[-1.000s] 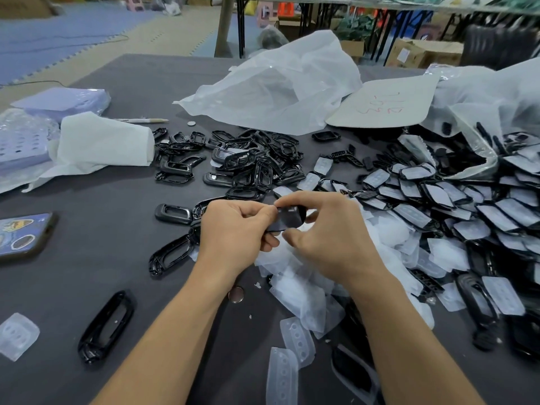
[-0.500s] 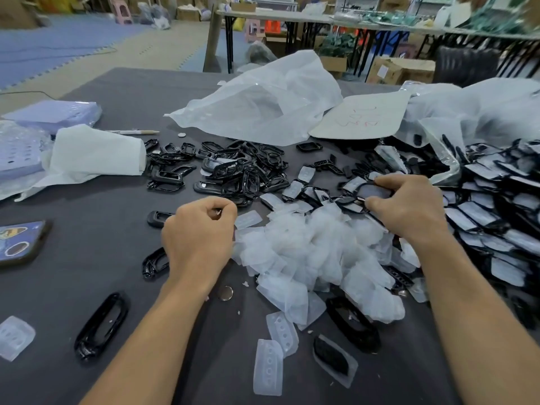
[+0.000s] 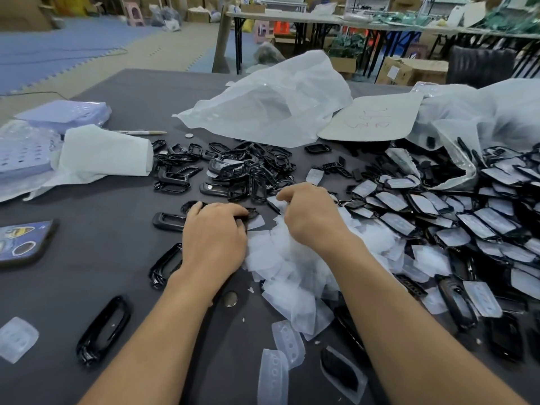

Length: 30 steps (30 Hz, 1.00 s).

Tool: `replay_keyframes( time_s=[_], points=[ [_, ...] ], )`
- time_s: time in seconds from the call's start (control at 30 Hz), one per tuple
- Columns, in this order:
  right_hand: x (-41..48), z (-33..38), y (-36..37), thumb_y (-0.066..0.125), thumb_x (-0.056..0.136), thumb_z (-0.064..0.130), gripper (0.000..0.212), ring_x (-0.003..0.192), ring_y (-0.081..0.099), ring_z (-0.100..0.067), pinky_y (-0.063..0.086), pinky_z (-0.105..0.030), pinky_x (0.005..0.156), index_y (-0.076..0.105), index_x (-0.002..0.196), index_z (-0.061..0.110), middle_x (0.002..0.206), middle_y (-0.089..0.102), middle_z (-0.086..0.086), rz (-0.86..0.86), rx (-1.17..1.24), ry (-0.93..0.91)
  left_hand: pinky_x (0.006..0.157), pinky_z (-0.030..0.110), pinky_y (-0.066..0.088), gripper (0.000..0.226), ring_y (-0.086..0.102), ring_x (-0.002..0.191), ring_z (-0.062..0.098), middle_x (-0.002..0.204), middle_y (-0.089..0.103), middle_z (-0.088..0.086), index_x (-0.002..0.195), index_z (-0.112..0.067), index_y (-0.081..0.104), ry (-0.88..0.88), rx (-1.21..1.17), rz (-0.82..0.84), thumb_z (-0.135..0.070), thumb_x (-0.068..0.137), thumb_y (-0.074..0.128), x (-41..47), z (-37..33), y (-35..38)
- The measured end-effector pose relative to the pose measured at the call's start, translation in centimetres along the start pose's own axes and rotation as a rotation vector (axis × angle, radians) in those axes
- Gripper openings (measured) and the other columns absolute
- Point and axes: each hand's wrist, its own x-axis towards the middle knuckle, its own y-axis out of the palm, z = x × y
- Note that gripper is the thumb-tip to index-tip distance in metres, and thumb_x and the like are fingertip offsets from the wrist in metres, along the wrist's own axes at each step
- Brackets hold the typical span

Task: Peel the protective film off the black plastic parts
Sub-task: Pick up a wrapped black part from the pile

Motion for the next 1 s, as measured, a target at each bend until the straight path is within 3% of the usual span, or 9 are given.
replay_keyframes(
  time_s=[0.1,0.23,0.33,0.47,0.53,0.6,0.73,0.83,1.0],
  points=[
    [0.6,0.6,0.7,0.059,0.087,0.006,0.021,0.105,0.061,-0.034,0.043,-0.032,0.077,0.073,0.089,0.022,0.098,0.074,-0.008,0.024,-0.093,-0.036,0.102,0.036,0.043,0.017,0.065,0.108,0.025,0.103,0.079,-0.002,0.094,-0.024,0.083,-0.105,-0.114,-0.026,-0.015,0.087,0.072,0.1,0.2,-0.3],
    [0.5,0.3,0.7,0.063,0.091,0.012,0.023,0.094,0.068,-0.024,0.055,-0.034,0.086,0.080,0.100,0.026,0.102,0.078,-0.003,0.013,-0.059,-0.067,0.116,0.029,0.029,0.010,0.042,0.144,0.019,0.139,0.066,-0.002,0.091,-0.019,0.081,-0.128,-0.174,0.004,-0.015,0.091,0.071,0.6,0.7,-0.3],
    [0.9,-1.2,-0.8,0.060,0.094,0.015,0.027,0.058,0.054,0.000,0.047,-0.013,0.060,0.081,0.100,0.032,0.096,0.071,0.010,0.020,0.093,-0.011,0.116,0.029,0.026,0.015,0.035,0.149,0.014,0.152,0.056,-0.001,0.087,-0.025,0.072,-0.127,-0.286,-0.088,-0.019,0.098,0.064,0.4,0.0,-0.7],
    [4.4,-4.5,-3.7,0.056,0.091,0.003,0.041,0.108,0.067,-0.019,0.050,-0.023,0.094,0.077,0.114,0.028,0.124,0.073,0.001,-0.067,0.008,0.089,0.087,0.033,0.041,0.012,0.062,0.105,0.004,0.119,0.069,-0.025,0.092,-0.038,0.058,-0.125,-0.390,-0.236,-0.035,0.102,0.053,-0.7,-1.8,-1.2],
    [6.7,-5.9,-4.3,0.056,0.094,0.003,0.049,0.131,0.056,-0.027,0.046,-0.032,0.107,0.061,0.141,0.021,0.147,0.059,-0.004,0.056,-0.177,0.091,0.076,0.037,0.052,0.010,0.062,0.077,0.002,0.084,0.068,-0.027,0.093,-0.040,0.058,-0.117,-0.511,-0.217,-0.039,0.102,0.053,-1.2,-2.5,-1.2],
    [8.4,-6.8,-4.2,0.052,0.097,0.003,0.063,0.144,0.042,-0.031,0.038,-0.038,0.114,0.037,0.157,0.012,0.161,0.041,-0.010,0.164,-0.310,0.092,0.074,0.035,0.060,0.012,0.065,0.073,0.002,0.080,0.070,-0.025,0.091,-0.041,0.064,-0.120,-0.663,-0.128,-0.032,0.099,0.063,-1.6,-2.9,-1.2],
    [9.6,-7.1,-3.6,0.053,0.094,0.001,0.050,0.128,0.056,-0.036,0.047,-0.041,0.102,0.053,0.143,0.011,0.144,0.058,-0.014,0.079,-0.403,0.087,0.069,0.009,0.052,0.027,0.070,0.074,-0.008,0.078,0.074,-0.029,0.079,-0.042,0.076,-0.111,-0.721,-0.034,-0.017,0.082,0.083,-1.4,-2.9,-1.2],
    [9.4,-6.6,-3.6,0.057,0.088,-0.004,0.039,0.112,0.064,-0.038,0.051,-0.038,0.095,0.073,0.117,0.017,0.121,0.070,-0.016,-0.077,-0.333,0.106,0.077,0.016,0.057,0.033,0.074,0.086,-0.004,0.090,0.077,-0.025,0.071,-0.034,0.078,-0.190,-0.866,0.028,-0.004,0.071,0.089,-0.9,-2.6,-0.9],
    [6.6,-5.5,-4.7,0.067,0.094,0.009,0.029,0.113,0.065,-0.032,0.048,-0.038,0.096,0.075,0.115,0.026,0.117,0.074,-0.009,-0.116,-0.205,0.164,0.083,0.021,0.059,0.044,0.074,0.103,0.008,0.103,0.081,-0.004,0.087,-0.016,0.078,-0.246,-1.189,0.116,0.022,0.065,0.083,-0.9,-2.4,-0.8]
  ],
)
